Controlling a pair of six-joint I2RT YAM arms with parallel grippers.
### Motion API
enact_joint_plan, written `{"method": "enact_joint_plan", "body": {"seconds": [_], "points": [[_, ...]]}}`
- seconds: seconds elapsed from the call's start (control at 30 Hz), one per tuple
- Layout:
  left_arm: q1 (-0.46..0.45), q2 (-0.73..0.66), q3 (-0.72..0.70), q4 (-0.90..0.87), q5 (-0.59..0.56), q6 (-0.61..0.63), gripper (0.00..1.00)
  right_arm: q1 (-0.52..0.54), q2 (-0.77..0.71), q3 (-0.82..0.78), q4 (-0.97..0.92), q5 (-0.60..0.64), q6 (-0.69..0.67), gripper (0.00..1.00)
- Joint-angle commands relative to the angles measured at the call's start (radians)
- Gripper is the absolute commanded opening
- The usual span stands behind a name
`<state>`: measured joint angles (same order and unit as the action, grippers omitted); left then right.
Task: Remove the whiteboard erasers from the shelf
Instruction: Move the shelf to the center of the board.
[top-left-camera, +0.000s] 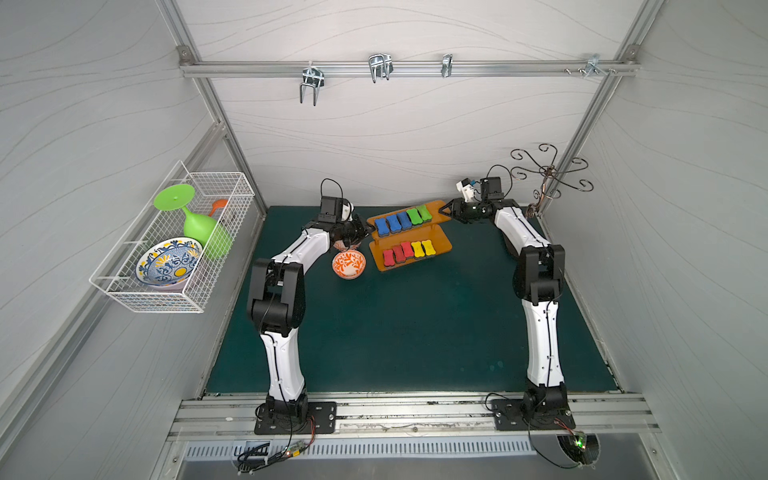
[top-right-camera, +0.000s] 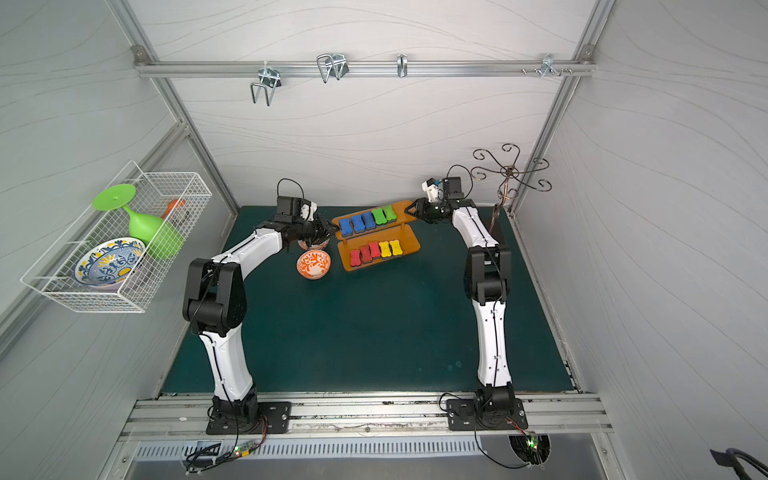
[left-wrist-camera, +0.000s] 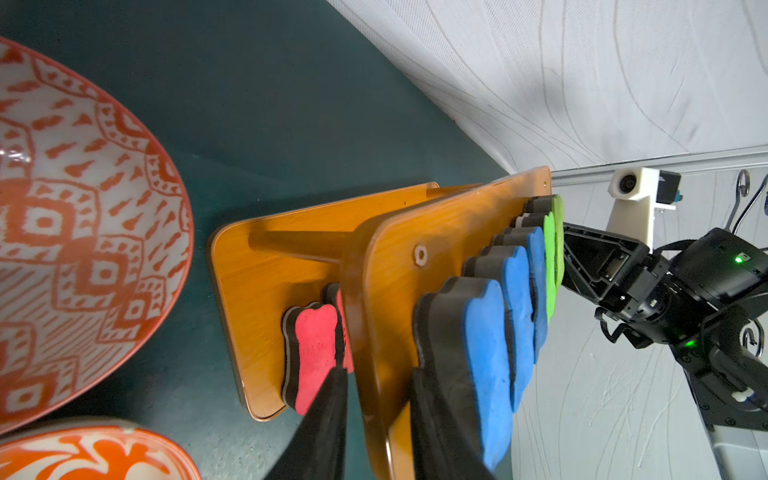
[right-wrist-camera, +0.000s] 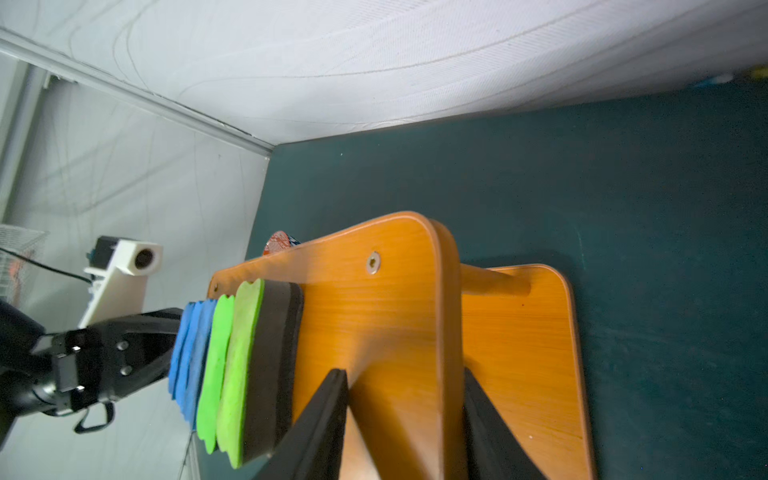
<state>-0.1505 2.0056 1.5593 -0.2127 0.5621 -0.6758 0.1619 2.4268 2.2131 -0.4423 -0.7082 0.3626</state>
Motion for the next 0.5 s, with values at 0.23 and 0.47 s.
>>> {"method": "enact_joint_plan", "body": {"seconds": [0.23,0.47], "points": [[0.005,0.019,0.032,0.039,0.025,-0.015,0.17,0.001,-0.103,-0.132,0.057,0.012,-0.013,0.13],[-0.001,-0.009,-0.013,0.076,0.047,-0.041,0.14,0.014,-0.244,-0.327,0.060,0.086,-0.034,0.09]]}}
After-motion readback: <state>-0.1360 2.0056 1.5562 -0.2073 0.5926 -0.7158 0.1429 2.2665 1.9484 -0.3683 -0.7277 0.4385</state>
